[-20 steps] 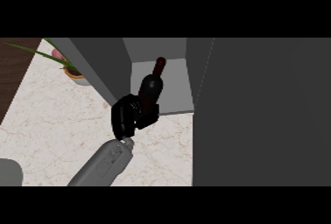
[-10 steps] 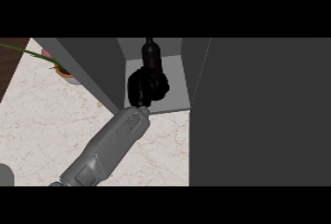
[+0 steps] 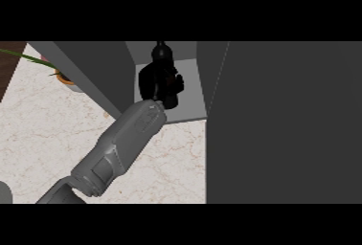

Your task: Pick up the wine, place it into the cabinet and close the cabinet

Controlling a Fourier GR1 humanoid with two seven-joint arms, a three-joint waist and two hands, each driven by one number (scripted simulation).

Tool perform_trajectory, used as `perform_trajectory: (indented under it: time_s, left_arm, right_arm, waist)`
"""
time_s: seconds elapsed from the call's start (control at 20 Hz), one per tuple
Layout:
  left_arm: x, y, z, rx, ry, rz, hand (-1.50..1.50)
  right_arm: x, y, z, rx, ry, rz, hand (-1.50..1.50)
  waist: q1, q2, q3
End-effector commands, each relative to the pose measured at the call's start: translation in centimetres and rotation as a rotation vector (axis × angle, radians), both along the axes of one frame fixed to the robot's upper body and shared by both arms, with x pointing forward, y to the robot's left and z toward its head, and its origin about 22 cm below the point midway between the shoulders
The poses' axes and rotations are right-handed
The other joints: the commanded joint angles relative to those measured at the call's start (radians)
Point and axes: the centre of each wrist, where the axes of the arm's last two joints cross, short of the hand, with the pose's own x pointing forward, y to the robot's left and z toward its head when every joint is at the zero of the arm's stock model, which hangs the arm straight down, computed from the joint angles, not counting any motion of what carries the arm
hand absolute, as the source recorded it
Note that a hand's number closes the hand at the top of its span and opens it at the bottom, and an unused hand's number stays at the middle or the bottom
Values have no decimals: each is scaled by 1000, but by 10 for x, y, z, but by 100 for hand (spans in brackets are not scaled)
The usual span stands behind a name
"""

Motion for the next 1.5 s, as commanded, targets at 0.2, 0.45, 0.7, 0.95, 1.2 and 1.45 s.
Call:
perform_trajectory:
  time_s: [0.2, 0.45, 0.7, 0.95, 1.2, 1.45]
  left_arm:
    - [7, 10, -4, 80, 47, 36, -150]
    - [9, 14, -6, 97, 56, 46, -150]
    - [-1, 14, -16, -8, -3, 18, -150]
    - [-3, 13, -13, -125, -44, -40, -150]
    - [-3, 11, -6, -196, -138, -46, -150]
    - [-6, 12, -7, -282, -205, -40, -150]
  right_arm:
    - [-9, -3, 12, 30, -30, 46, -150]
    - [-7, -5, 10, 39, -10, 33, -150]
    - [-3, -1, 14, 50, -7, 25, -150]
    - [-11, 3, 13, 41, 25, 45, -150]
    - [-14, 7, 22, 73, -4, 31, -150]
    - [-16, 0, 19, 48, 6, 51, -150]
  waist:
    - [-9, 5, 0]
    - [3, 6, -1]
    - [27, 3, -3]
    - [28, -3, -3]
    - [31, -10, -3]
    - [29, -14, -2]
